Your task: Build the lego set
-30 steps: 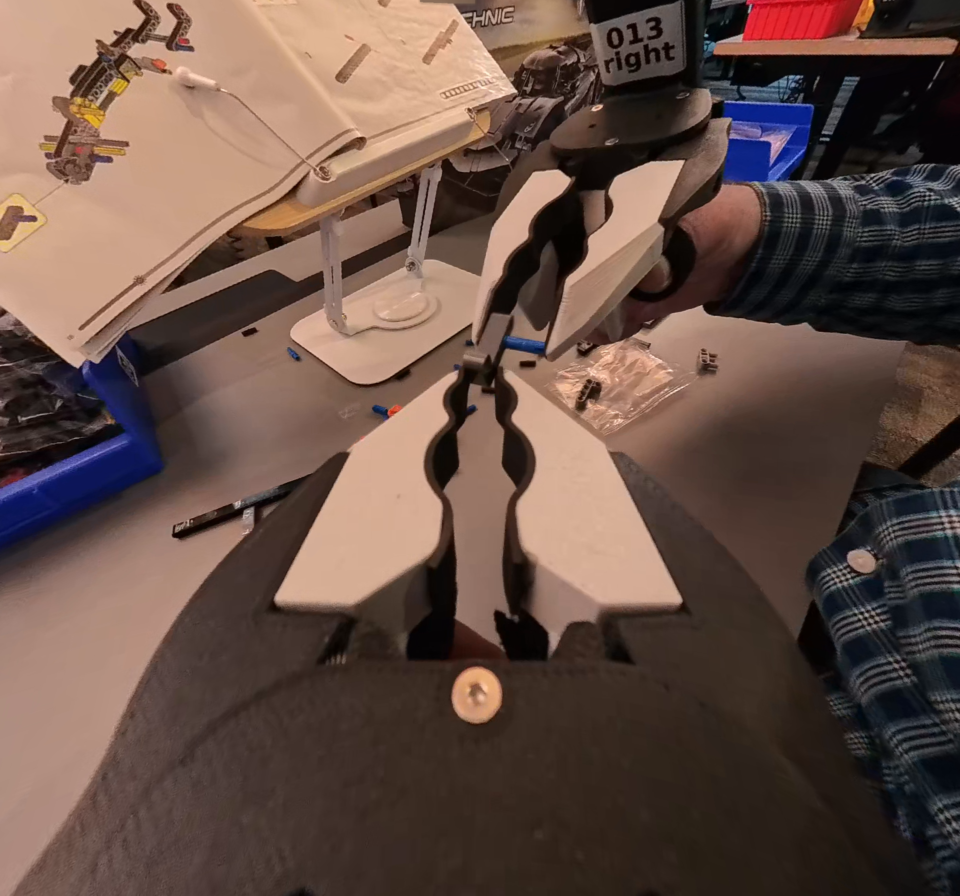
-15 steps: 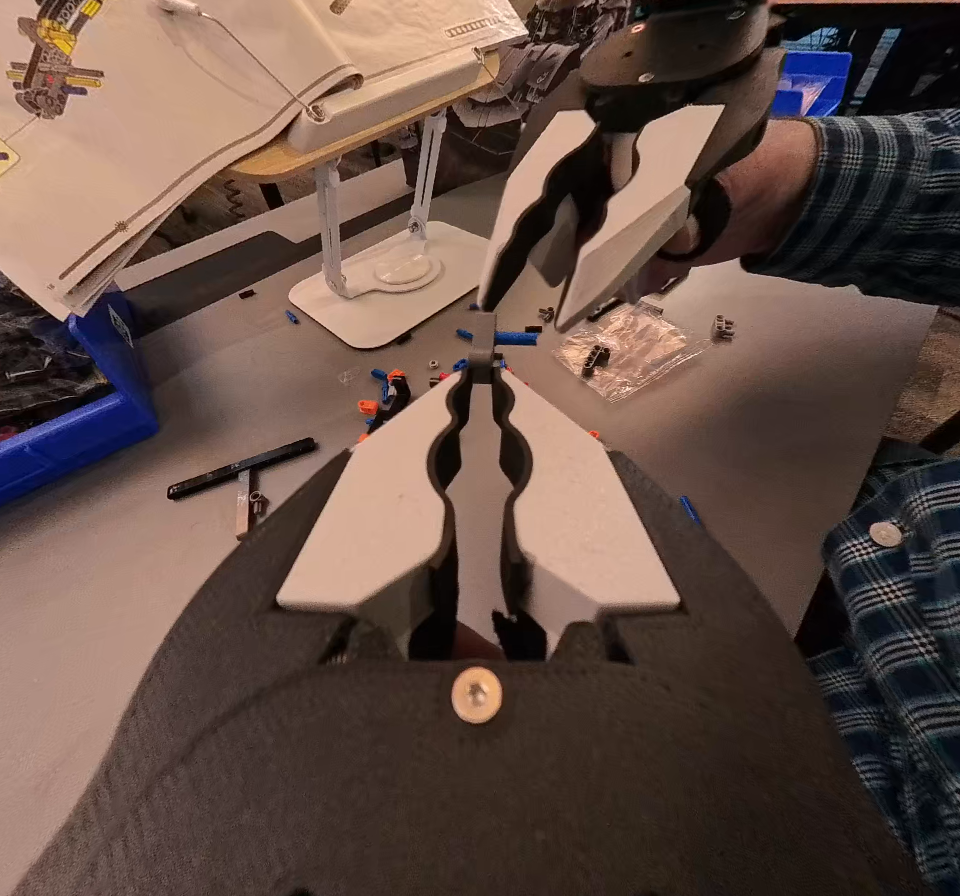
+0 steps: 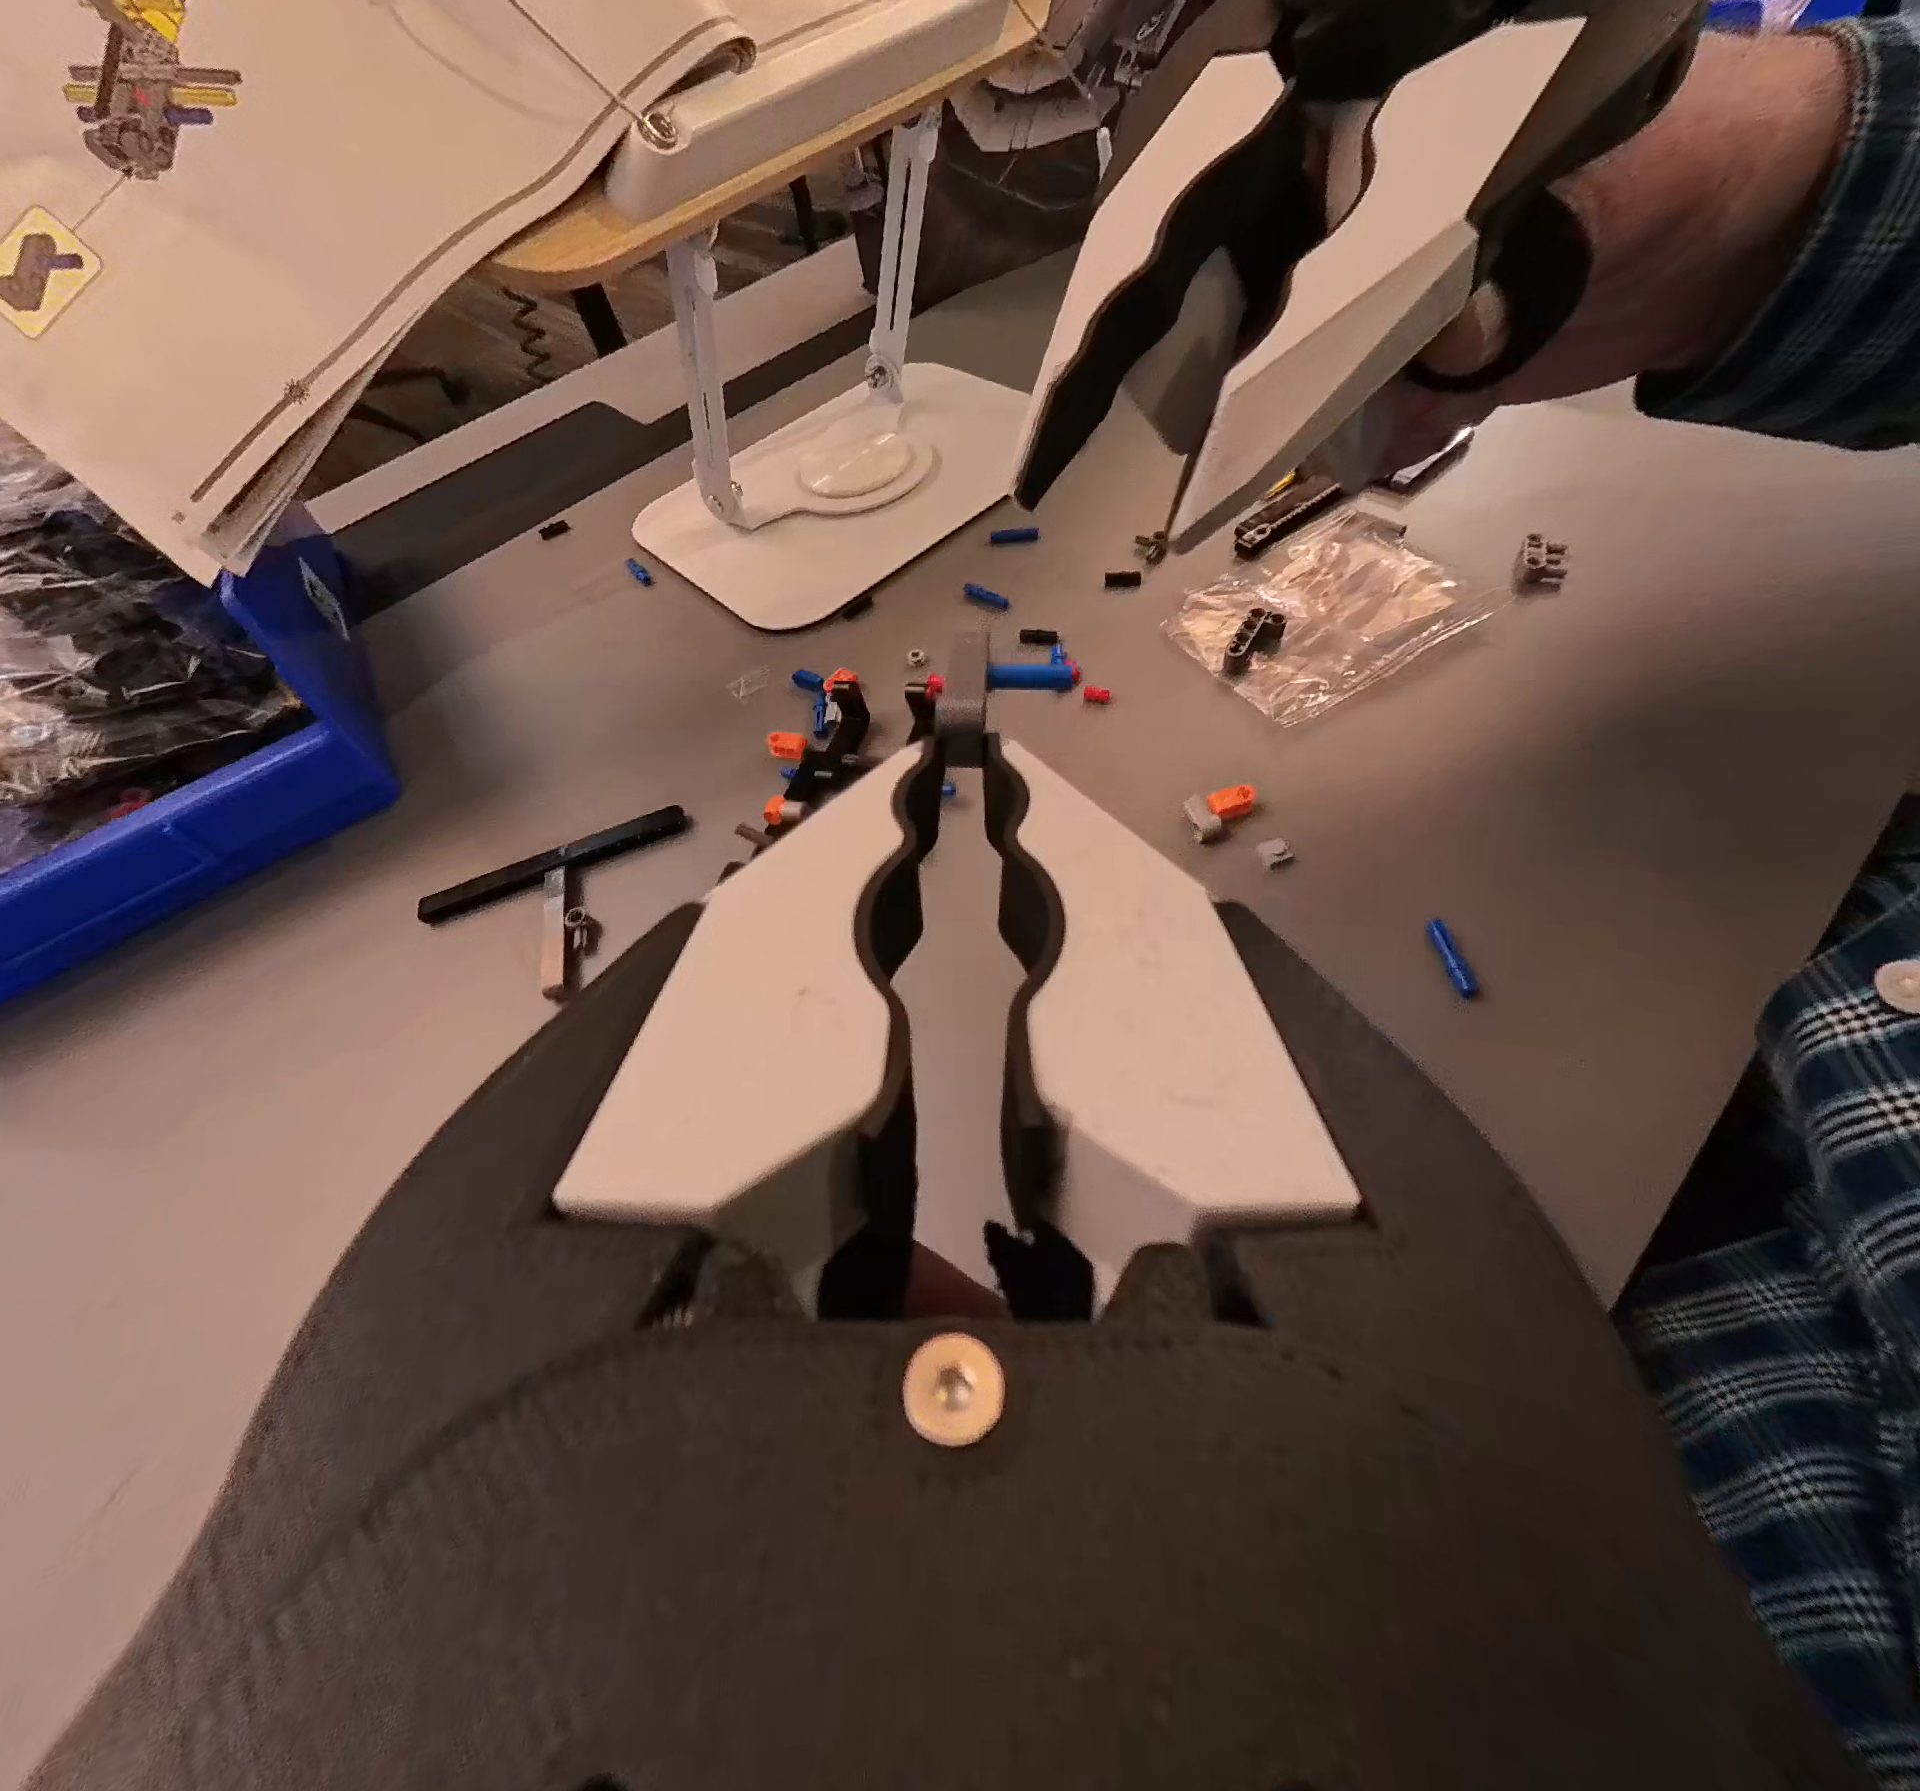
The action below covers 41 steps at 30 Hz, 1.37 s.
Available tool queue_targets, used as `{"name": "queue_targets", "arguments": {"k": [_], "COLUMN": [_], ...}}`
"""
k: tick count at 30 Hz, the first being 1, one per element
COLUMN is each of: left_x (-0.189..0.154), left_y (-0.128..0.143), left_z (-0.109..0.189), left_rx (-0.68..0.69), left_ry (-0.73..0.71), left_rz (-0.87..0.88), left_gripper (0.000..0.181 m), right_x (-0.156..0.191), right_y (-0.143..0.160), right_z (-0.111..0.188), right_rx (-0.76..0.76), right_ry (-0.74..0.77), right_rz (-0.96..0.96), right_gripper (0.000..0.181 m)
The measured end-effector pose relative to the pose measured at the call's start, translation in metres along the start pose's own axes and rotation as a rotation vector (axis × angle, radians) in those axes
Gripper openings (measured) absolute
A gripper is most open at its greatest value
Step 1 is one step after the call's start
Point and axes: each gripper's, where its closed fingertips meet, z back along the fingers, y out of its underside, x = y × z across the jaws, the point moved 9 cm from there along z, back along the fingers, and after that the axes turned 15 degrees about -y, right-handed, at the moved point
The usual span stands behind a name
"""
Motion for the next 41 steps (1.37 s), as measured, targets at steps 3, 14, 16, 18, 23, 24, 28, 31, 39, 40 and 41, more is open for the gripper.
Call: {"name": "queue_targets", "arguments": {"k": [3, 14, 16, 18, 23, 24, 28, 31, 39, 40, 41], "left_x": [0.002, 0.011, 0.013, 0.015, 0.016, 0.016, 0.015, 0.016, 0.044, 0.049, 0.053], "left_y": [0.003, 0.011, 0.012, 0.012, 0.012, 0.012, 0.012, 0.013, 0.028, 0.030, 0.032], "left_z": [0.004, 0.003, 0.003, 0.003, 0.004, 0.005, 0.006, 0.007, 0.028, 0.031, 0.033], "left_rx": [0.010, 0.019, 0.015, 0.012, 0.000, -0.001, -0.005, 0.006, 0.097, 0.106, 0.114], "left_ry": [-0.016, -0.033, -0.041, -0.052, -0.106, -0.124, -0.168, -0.185, -0.226, -0.229, -0.241], "left_rz": [0.004, 0.026, 0.030, 0.022, -0.069, -0.109, -0.218, -0.280, -0.315, -0.307, -0.305], "left_gripper": [0.006, 0.006, 0.006, 0.006, 0.005, 0.005, 0.005, 0.005, 0.005, 0.005, 0.006], "right_x": [0.003, 0.007, 0.007, 0.006, 0.007, 0.007, 0.007, 0.006, 0.005, 0.005, 0.005], "right_y": [0.001, 0.002, 0.002, 0.003, 0.001, 0.001, 0.004, 0.004, 0.010, 0.010, 0.011], "right_z": [-0.003, -0.009, -0.010, -0.011, -0.010, -0.010, -0.009, -0.009, -0.010, -0.011, -0.012], "right_rx": [0.004, 0.000, 0.006, 0.015, 0.013, 0.013, 0.017, 0.028, 0.064, 0.068, 0.074], "right_ry": [0.003, 0.021, 0.027, 0.034, 0.039, 0.040, 0.043, 0.048, 0.060, 0.057, 0.055], "right_rz": [-0.002, -0.014, -0.011, -0.006, 0.001, 0.003, 0.001, 0.007, 0.012, 0.010, 0.010], "right_gripper": [0.033, 0.033, 0.033, 0.033, 0.033, 0.034, 0.033, 0.034, 0.033, 0.033, 0.033]}}
